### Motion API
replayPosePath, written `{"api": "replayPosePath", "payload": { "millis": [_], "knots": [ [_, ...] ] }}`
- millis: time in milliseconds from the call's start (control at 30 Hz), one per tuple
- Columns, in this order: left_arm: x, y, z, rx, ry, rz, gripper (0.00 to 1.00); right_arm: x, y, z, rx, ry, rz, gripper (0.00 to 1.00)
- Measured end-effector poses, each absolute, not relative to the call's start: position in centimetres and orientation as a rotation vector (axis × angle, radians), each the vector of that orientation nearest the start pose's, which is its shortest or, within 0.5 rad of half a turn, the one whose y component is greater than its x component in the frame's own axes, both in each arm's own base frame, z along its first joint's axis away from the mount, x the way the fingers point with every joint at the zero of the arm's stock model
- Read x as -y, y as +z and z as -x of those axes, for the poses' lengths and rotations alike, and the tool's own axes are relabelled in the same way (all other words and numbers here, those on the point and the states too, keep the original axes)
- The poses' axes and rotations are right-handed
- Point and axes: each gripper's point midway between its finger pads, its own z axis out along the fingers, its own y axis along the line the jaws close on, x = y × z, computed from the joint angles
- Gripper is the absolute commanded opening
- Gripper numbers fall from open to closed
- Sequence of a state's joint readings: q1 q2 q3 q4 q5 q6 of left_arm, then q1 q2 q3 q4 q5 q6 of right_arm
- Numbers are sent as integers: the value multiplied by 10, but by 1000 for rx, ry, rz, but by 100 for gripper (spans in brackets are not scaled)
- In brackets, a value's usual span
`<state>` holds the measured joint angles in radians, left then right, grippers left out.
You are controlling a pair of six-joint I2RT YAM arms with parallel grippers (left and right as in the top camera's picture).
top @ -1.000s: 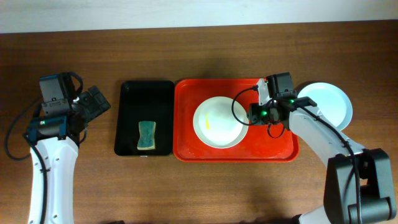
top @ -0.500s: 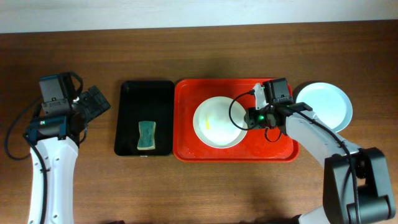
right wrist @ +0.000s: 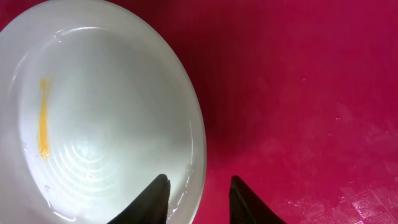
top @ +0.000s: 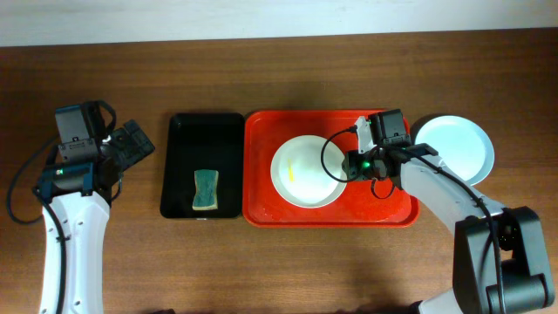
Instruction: Clean dirty plates on tray and stack at the side
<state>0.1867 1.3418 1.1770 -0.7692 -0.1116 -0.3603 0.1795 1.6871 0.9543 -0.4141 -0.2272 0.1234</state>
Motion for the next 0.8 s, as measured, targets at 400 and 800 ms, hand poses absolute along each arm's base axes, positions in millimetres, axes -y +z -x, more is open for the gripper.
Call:
{"api": "replayPosePath", "payload": {
  "millis": [400, 800],
  "knots": [
    [-21, 136, -311, -2762, -270, 686, 91, -104, 36, -360, -2724, 396, 144, 34],
    [32, 73, -298, -3057, -220, 291, 43, -104, 36, -359, -2726, 397, 144, 38]
  ]
}}
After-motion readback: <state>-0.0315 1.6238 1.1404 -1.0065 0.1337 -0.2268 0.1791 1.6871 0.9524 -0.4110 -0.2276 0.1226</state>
